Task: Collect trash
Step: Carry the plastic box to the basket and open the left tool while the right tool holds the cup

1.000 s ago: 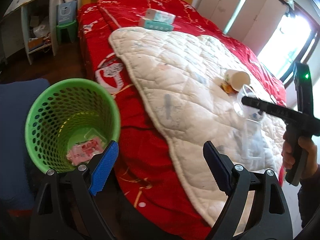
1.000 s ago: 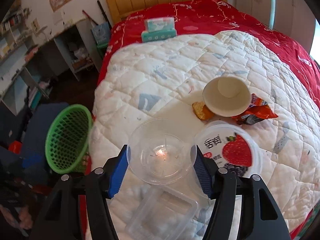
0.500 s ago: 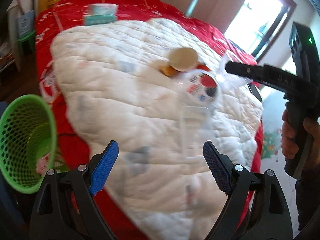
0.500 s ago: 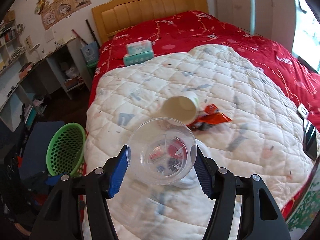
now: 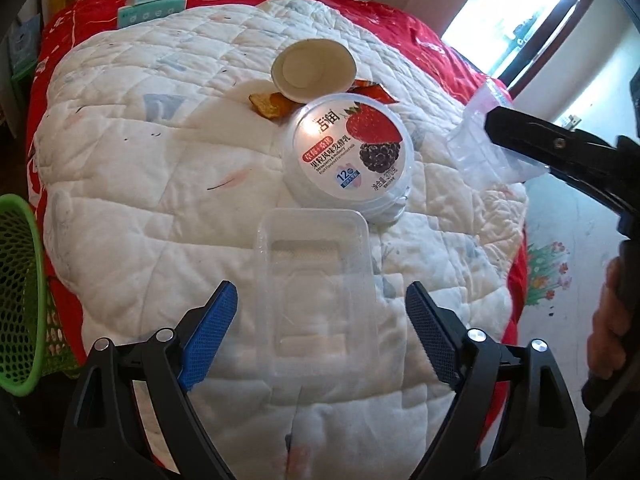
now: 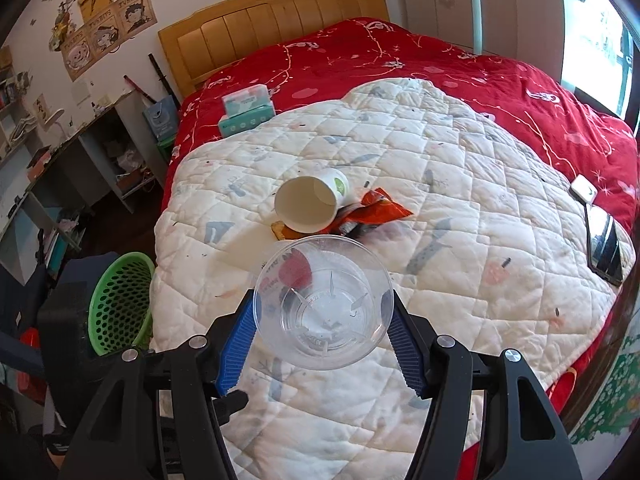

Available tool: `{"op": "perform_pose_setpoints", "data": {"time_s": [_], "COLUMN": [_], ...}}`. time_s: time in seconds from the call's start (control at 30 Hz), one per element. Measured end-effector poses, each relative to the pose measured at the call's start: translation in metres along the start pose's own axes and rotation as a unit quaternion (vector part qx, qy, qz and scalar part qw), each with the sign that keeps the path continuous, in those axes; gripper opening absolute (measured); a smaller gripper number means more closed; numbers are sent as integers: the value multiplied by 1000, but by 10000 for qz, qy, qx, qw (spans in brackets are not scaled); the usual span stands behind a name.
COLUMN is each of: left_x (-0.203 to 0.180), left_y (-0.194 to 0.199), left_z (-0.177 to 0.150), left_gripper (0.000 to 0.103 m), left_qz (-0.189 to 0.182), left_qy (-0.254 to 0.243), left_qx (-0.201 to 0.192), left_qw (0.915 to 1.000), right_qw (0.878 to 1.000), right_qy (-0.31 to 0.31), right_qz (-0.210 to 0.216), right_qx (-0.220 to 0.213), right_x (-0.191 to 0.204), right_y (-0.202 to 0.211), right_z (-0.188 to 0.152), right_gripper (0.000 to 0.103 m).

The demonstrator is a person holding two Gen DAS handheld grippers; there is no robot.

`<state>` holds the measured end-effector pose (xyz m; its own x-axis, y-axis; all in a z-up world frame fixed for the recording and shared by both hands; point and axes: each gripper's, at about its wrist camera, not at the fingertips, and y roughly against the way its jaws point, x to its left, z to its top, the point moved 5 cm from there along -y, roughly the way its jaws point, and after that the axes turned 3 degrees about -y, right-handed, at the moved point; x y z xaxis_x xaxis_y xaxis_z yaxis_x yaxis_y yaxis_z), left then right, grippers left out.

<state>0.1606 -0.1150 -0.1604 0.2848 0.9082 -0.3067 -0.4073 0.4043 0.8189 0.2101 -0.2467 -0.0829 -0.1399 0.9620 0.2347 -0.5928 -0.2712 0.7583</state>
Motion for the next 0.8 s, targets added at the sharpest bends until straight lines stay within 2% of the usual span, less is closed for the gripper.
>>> {"op": "perform_pose_setpoints", "data": {"time_s": [0.07, 0.1, 0.23, 0.43, 0.6, 0.8], "left_x": [0, 1, 9, 35, 80, 160], "left_y": [-4, -5, 2, 37, 73, 106], "left_z": [-2, -3, -6, -9, -18, -38], "left_gripper": [71, 59, 58, 58, 58, 58], "left_qz": [53, 46, 88, 256, 564, 1170], "left_qy": [-53, -72, -6, 183, 586, 1255], "left_qx": [68, 106, 5, -370, -645, -758], "left_qw": [9999, 9999, 10000, 9988, 9946, 9823], "right_qw": [10000, 10000, 10000, 9998, 9990, 9971], "right_qy": [-22, -26, -5, 124, 283, 490], "right_qz": [7, 4, 29, 152, 329, 542], "right_qx": [19, 22, 21, 27, 84, 222], "right_x": [-1, -1, 4, 24, 50, 89], "right_y": [0, 0, 1, 2, -3, -17], "right_z": [-2, -3, -4, -6, -9, -12], "right_gripper": [61, 61, 61, 61, 61, 61]}}
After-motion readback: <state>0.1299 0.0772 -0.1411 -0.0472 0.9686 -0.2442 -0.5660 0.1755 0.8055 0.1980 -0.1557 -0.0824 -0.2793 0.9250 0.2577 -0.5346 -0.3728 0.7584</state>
